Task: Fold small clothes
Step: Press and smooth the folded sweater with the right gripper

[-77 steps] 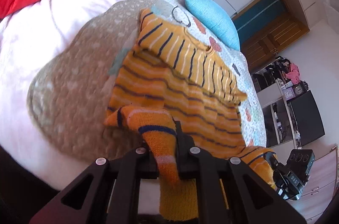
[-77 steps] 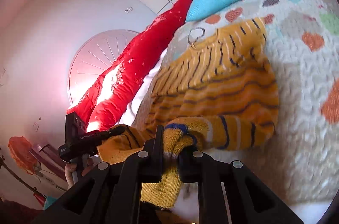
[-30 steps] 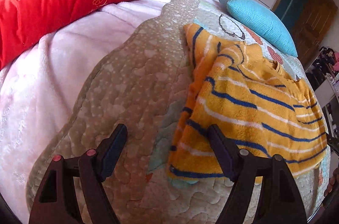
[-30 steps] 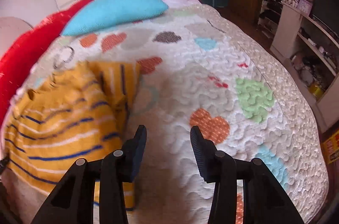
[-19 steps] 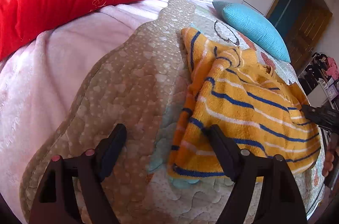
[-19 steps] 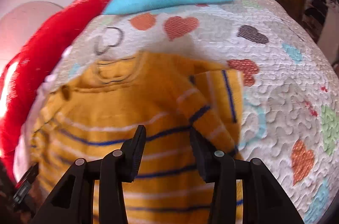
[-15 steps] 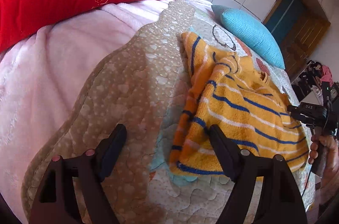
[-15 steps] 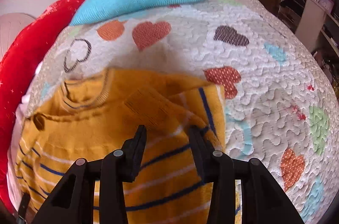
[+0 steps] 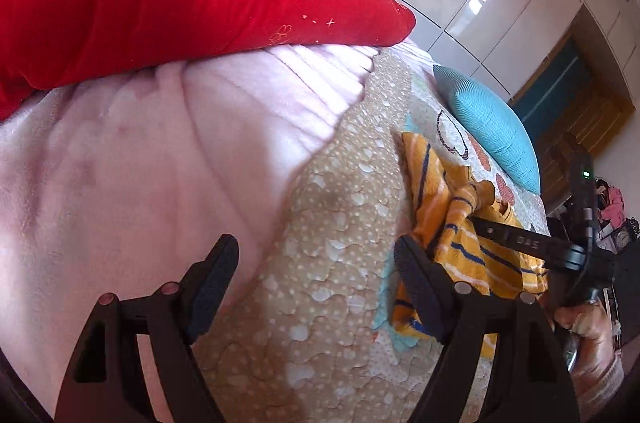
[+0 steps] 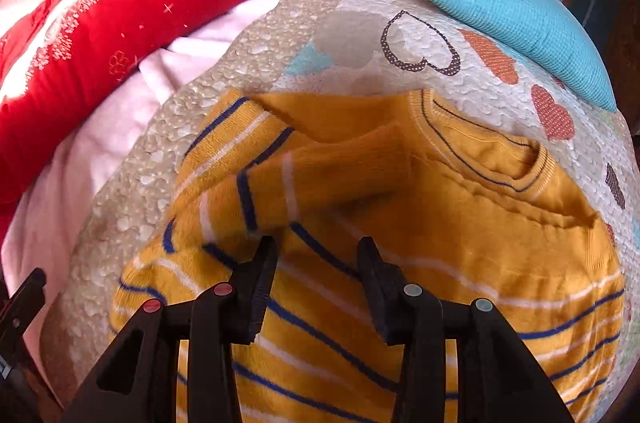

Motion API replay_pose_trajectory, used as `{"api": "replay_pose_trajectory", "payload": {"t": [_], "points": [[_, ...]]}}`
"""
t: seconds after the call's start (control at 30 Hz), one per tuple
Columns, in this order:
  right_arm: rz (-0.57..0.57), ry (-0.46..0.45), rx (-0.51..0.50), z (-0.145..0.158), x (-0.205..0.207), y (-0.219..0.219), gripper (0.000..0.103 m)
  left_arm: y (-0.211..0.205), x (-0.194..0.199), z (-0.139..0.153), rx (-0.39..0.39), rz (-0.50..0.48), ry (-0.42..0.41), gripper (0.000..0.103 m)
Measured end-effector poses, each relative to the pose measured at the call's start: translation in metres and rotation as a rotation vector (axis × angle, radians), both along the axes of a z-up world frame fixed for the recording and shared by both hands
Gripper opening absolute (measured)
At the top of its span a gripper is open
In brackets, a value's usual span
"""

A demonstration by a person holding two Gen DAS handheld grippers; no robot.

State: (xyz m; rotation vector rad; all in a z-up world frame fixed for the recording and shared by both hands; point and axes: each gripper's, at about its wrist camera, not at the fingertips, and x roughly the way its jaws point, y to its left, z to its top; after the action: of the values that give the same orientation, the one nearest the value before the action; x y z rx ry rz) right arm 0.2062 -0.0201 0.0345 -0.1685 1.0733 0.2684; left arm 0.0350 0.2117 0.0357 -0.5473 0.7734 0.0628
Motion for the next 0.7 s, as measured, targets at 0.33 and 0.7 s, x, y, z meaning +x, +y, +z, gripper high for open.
{"api": "replay_pose_trajectory", "payload": {"t": [0.33, 0.7], "points": [[0.004, -0.052, -0.108, -0.01, 0.04, 0.071, 0.046, 0.026, -0.005, -0.006, 0.008, 0.029, 0.035, 0.079], [0.159, -0.18, -0.217, 0.025, 0.037, 0.105, 0.063, 0.017, -0.002, -0.005, 0.023, 0.006, 0.023, 0.079]]}}
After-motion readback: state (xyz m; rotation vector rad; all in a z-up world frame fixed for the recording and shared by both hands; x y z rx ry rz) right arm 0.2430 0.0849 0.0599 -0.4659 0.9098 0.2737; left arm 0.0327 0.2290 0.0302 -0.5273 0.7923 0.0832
